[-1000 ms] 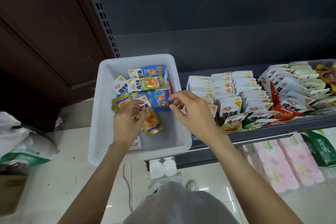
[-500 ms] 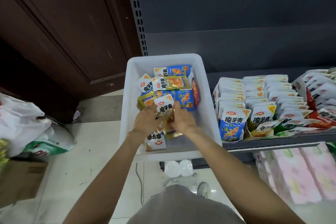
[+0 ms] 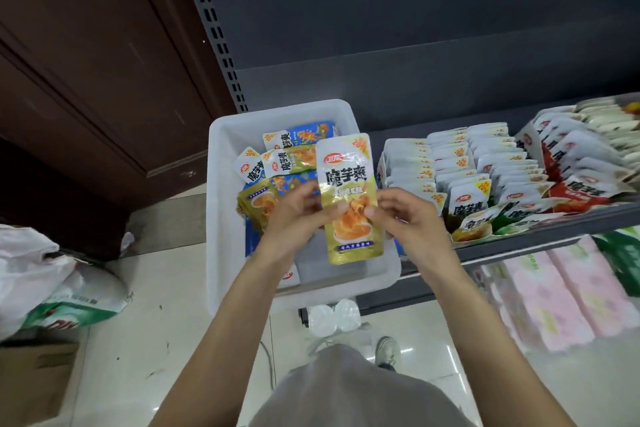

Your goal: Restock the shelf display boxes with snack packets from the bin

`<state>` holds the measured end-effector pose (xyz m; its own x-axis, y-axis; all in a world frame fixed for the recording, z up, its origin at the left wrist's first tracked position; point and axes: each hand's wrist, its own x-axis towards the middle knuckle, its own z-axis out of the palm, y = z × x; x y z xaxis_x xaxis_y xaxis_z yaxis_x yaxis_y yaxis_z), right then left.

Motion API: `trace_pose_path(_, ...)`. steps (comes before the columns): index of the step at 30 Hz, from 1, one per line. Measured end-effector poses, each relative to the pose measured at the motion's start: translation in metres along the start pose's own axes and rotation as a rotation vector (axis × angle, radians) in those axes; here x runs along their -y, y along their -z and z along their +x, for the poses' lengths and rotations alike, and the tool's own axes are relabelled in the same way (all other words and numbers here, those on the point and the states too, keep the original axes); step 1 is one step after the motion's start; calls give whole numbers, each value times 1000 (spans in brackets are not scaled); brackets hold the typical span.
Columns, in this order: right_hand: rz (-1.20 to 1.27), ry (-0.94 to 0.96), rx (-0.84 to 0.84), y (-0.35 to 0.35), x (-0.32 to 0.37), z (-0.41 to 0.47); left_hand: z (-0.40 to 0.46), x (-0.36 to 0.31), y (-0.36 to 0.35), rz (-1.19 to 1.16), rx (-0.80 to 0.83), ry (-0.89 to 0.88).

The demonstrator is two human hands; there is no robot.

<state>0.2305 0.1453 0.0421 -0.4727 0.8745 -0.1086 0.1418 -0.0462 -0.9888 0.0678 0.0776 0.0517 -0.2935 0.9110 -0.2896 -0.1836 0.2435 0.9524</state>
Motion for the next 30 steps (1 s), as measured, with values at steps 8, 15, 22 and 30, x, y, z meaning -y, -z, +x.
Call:
trace_pose_path(8,-150,93,-305,107,3,-49,4,0,-108,177,248,-230)
trace_pose_path(15,-529,76,-411,158,-44,-42,34,25,-167,618,116,-464)
trace_pose_path(22,-687,167,-400,144,-74,-15,47,41,-164,682,33,-530)
trace_pose_path(30,-915,196,-398,151,-72,-14,45,37,-170,715,3,-516)
